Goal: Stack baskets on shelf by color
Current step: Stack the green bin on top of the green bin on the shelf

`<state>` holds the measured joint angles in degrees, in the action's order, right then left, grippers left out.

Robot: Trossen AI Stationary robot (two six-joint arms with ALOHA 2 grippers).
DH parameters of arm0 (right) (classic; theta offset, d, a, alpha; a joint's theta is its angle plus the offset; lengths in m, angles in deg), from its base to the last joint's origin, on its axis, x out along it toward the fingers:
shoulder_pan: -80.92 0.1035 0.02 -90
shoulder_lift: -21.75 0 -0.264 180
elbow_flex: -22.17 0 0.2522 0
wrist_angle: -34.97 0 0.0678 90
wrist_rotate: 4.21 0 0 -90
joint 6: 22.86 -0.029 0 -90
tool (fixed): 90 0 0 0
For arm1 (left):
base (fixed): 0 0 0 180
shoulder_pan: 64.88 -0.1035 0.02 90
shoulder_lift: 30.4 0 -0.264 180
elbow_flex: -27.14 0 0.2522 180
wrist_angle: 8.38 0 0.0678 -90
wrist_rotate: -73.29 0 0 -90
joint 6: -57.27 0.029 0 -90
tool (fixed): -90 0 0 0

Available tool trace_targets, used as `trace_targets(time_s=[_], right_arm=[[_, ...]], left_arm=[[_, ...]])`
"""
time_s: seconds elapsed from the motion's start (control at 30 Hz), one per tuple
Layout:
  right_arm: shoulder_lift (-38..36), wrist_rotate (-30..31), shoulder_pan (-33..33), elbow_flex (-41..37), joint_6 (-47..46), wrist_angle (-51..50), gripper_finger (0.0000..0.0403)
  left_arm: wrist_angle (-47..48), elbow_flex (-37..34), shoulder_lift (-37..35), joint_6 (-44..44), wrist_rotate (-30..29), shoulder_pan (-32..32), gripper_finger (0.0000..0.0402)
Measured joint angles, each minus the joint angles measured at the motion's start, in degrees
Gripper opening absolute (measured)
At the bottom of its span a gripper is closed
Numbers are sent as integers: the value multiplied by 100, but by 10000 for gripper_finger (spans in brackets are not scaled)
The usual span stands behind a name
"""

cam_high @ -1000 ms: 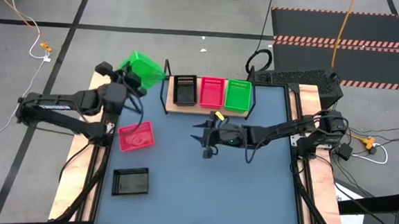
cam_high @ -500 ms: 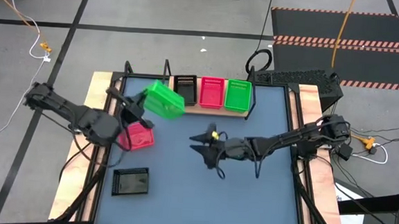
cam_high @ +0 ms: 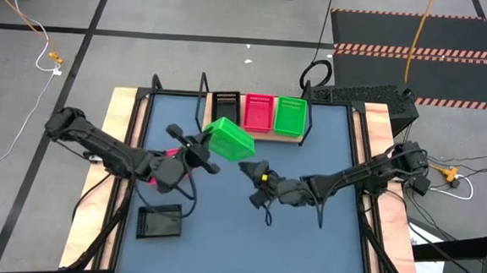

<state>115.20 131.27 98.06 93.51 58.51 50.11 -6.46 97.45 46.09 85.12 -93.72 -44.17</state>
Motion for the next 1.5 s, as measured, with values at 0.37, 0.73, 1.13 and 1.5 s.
trace_targets(time_s=[0.37,0.73,1.13,1.5], right_arm=[[0,976,-515,0,1058,-225,168],[4,777,-605,-4,1128,-515,86],[-172,-942,-665,48,-3082,-1878,2],[-1004,-1732,-1470,97,-4773,-3411,1]], left_arm=[[49,229,50,-155,569,-214,9],[2827,1003,39,-2431,2378,-689,19],[2828,1054,6,-2225,3291,-1410,106],[2464,1052,-541,-1674,3911,-1886,303]])
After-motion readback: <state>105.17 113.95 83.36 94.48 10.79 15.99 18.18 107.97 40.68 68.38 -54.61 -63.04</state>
